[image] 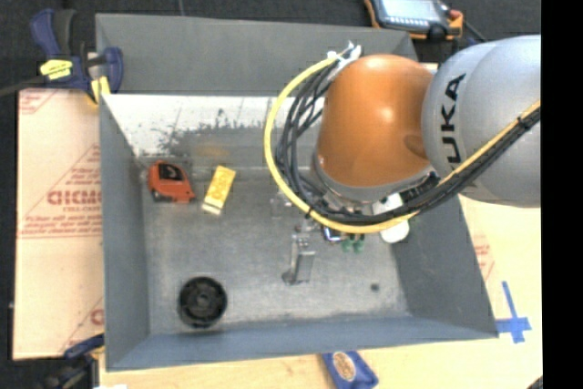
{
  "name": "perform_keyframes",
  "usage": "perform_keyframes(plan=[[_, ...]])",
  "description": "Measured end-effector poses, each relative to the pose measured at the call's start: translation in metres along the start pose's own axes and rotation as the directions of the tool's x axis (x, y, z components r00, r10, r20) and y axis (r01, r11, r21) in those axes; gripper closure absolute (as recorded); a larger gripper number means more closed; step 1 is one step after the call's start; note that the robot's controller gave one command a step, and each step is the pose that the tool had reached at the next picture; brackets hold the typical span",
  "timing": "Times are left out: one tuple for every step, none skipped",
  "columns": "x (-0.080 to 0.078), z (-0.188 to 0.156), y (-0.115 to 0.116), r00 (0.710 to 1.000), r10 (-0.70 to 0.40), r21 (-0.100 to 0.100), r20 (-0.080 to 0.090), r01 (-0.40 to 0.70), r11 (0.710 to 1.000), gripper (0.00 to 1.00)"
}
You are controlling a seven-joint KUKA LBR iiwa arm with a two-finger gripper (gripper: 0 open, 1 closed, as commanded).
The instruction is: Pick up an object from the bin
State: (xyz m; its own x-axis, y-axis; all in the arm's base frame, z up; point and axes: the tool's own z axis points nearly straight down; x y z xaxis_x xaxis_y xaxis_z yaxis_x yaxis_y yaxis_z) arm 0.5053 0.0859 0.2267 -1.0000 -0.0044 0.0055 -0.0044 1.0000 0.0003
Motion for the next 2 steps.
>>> perform_keyframes(plan=[[-0.002, -0.004, 0.0, 1.0, 0.003, -0.001, 0.008, -0.003, 1.0, 0.0], [0.011, 0.072, 0.041, 0.999, -0.031, -0.002, 0.012, 0.031, 1.0, 0.0]])
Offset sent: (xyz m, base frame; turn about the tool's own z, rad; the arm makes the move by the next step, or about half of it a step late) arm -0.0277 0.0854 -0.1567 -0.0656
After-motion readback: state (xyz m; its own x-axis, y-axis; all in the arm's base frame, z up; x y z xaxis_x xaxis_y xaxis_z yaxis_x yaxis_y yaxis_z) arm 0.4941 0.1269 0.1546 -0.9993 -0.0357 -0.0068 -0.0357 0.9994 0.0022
